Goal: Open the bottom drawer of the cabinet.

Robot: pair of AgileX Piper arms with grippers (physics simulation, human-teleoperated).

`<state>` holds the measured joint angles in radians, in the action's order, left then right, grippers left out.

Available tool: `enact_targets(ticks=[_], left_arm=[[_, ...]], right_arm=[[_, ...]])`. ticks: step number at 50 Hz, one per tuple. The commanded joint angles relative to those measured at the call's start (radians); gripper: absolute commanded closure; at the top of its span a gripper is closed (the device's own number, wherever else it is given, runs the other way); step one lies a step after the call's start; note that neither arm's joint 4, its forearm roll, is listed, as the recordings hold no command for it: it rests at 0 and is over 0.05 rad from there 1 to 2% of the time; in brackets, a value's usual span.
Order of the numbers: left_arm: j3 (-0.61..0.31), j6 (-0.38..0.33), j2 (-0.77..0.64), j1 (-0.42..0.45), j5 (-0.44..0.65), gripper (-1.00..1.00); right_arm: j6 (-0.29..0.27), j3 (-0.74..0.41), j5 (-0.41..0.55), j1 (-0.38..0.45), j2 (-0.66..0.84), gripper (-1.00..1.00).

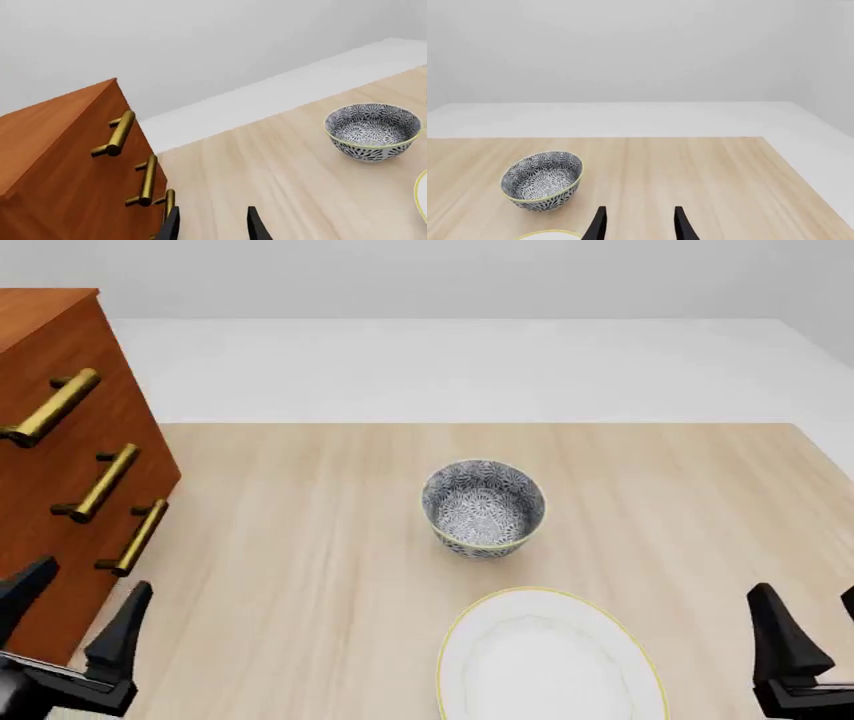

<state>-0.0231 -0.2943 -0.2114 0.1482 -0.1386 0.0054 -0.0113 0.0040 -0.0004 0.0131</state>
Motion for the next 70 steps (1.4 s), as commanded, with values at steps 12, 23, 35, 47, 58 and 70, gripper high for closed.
enact_targets(ticks=[12,23,35,47,58,70], left_arm=[[0.023,-0.302,-0.652,0.031,-0.593,-1.00],[0.023,-0.417,-0.940,0.020,-0.852,-1.00],[0.023,-0.502,-1.212,0.009,-1.081,-1.00],[0.022,-0.530,-1.251,-0.010,-1.081,-1.00],[0.018,-0.576,-1.280,-0.049,-1.081,-1.00],[0.002,-0.598,-1.327,-0.065,-1.081,-1.00]], right_arm=[[0.000,-0.004,0.003,0.000,0.000,-1.00],[-0.001,-0.001,0.002,0.000,-0.002,-1.00],[0.003,-0.002,0.004,0.000,-0.001,-1.00],[0.002,-0.003,0.002,0.000,0.001,-1.00],[0.000,-0.003,0.004,0.000,-0.003,-1.00],[0.000,0.001,-0.003,0.000,0.000,-1.00]])
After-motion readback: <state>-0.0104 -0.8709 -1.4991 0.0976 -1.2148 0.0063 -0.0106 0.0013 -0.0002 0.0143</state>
